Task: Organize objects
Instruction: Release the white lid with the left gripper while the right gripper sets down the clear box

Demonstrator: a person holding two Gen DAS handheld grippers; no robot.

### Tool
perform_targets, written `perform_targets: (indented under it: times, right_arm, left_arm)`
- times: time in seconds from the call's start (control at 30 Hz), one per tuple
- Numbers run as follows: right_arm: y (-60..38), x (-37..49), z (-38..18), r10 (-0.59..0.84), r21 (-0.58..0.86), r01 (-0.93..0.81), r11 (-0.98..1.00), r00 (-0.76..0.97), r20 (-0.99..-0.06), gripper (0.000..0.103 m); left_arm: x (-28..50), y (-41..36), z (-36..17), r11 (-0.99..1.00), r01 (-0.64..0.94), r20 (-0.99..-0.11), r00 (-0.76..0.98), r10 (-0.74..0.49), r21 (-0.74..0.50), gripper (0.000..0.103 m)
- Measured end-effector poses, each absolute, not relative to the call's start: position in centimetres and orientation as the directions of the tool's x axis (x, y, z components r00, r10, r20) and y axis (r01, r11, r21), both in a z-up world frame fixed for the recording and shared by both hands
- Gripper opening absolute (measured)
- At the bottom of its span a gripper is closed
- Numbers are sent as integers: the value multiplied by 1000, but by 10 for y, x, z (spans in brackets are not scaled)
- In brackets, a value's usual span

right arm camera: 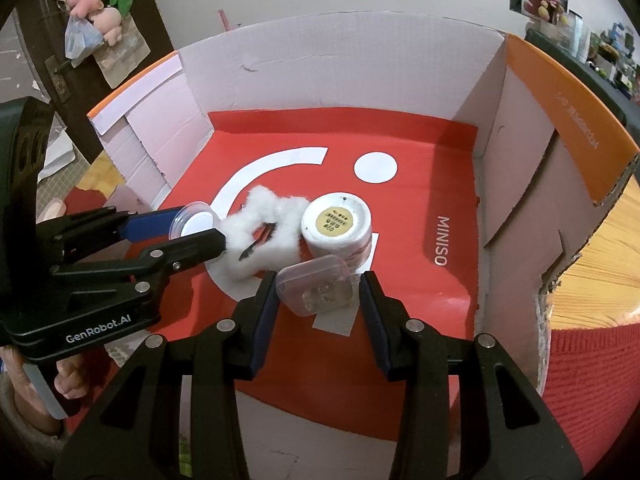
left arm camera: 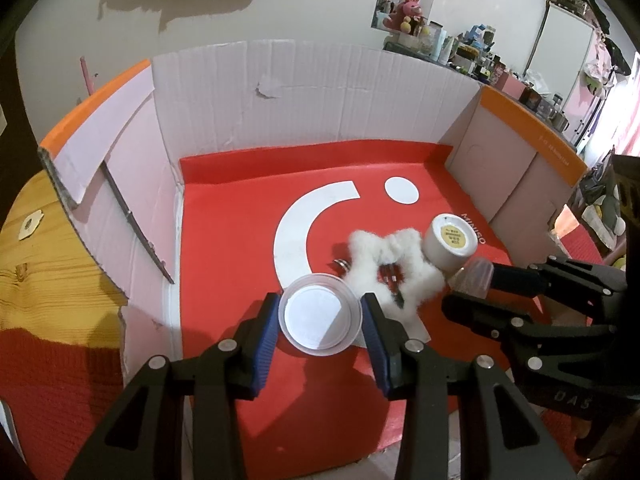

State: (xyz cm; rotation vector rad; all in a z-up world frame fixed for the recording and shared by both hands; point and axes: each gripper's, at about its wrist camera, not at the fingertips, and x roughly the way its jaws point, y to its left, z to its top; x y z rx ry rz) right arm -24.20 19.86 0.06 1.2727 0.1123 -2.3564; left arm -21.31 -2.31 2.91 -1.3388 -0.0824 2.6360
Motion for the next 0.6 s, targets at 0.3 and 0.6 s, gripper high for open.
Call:
perform_targets:
  times: [0.3,0.6]
  right_arm:
    - [197,-239,1,-353,140,432,-891,-466,-811,40]
    - [196,-237,2,-360,146,430,-891,-473,-804,48]
  left_arm:
    - [-210,-20,30,-981,-143,-793,-578,190,-131,51]
    - [-203,-15,29,-982,-151,-794,-580,184,-118,57]
